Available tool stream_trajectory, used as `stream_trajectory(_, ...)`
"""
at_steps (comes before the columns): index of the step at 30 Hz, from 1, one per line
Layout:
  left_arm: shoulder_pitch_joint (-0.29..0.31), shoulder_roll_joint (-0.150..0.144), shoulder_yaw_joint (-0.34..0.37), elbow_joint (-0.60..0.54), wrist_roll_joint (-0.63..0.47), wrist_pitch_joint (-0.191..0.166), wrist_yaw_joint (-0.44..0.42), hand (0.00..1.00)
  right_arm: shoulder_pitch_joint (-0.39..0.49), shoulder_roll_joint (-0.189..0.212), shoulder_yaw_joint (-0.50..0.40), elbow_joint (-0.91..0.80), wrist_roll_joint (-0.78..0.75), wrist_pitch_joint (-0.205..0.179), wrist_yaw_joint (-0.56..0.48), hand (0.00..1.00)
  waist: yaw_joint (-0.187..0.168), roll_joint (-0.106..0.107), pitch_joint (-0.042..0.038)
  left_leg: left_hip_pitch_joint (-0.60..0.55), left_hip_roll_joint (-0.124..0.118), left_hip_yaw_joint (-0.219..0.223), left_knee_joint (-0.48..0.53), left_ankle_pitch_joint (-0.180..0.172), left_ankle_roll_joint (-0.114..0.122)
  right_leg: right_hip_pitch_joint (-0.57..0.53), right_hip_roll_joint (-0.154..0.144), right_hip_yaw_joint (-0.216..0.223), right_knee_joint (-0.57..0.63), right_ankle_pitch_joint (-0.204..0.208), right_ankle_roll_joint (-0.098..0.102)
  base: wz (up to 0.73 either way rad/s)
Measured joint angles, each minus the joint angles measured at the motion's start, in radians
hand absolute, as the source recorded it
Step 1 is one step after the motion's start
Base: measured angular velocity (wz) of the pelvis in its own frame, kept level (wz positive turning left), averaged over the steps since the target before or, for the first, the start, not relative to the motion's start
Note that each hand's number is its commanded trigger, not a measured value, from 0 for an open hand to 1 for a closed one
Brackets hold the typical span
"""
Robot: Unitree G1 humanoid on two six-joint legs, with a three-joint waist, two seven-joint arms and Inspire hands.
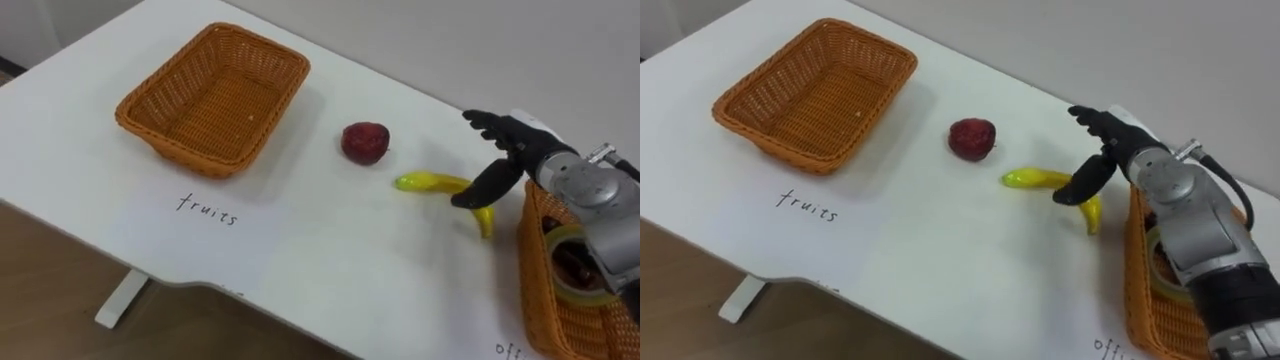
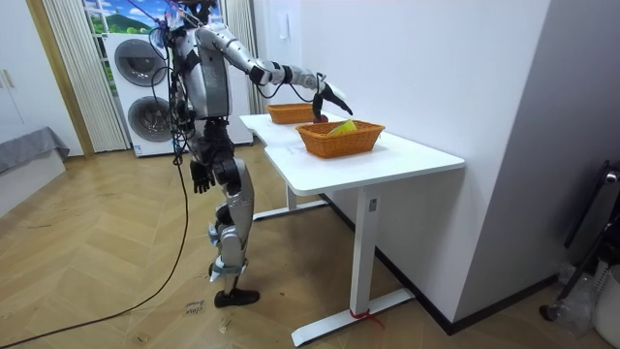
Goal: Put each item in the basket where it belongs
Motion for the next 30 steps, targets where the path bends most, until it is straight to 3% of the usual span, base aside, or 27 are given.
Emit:
stream_trajectory(4,-0.037,0.002,-0.031,0.003,-0.011,-0.016,0.023,0.00,-0.050,0.000,0.041,0.057,0.004,-0.008,-0.046,0.00,0.006,0.004,0.0040,-0.027,-0.001,-0.004,0.011,0.001,0.001,-0.018,-0.001,-0.007,0.000,0.004,-0.001,0.02)
stream_trajectory(11,-0.070,0.001,-0.072,0.002,-0.014,-0.030,0.024,0.00,-0.061,0.000,0.048,0.094,0.021,-0.036,-0.081,0.00,0.020,0.010,0.0091,-0.033,-0.001,-0.005,0.005,0.001,0.001,-0.028,0.000,-0.005,0.000,0.004,-0.001,0.00)
stream_trajectory(15,-0.078,0.001,-0.111,0.004,-0.054,-0.057,0.037,0.00,-0.076,0.000,0.051,0.144,0.028,-0.054,-0.087,0.00,0.022,0.012,0.0103,-0.050,-0.002,-0.006,0.008,0.002,0.001,-0.047,-0.001,-0.006,0.000,0.004,-0.001,0.00)
stream_trajectory(20,-0.087,0.001,-0.111,0.029,-0.055,-0.077,0.044,0.00,-0.085,0.000,0.065,0.172,0.029,-0.066,-0.092,0.00,0.022,0.015,0.0135,-0.065,-0.001,-0.006,0.012,0.003,0.000,-0.064,-0.001,-0.008,0.000,0.004,-0.001,0.00)
stream_trajectory(30,-0.111,0.001,-0.110,0.062,-0.054,-0.087,0.032,0.00,-0.104,0.000,0.090,0.210,0.027,-0.089,-0.136,0.00,0.024,-0.009,0.0173,-0.122,0.000,-0.006,0.034,0.003,0.000,-0.112,-0.002,-0.017,0.003,0.006,-0.003,0.00)
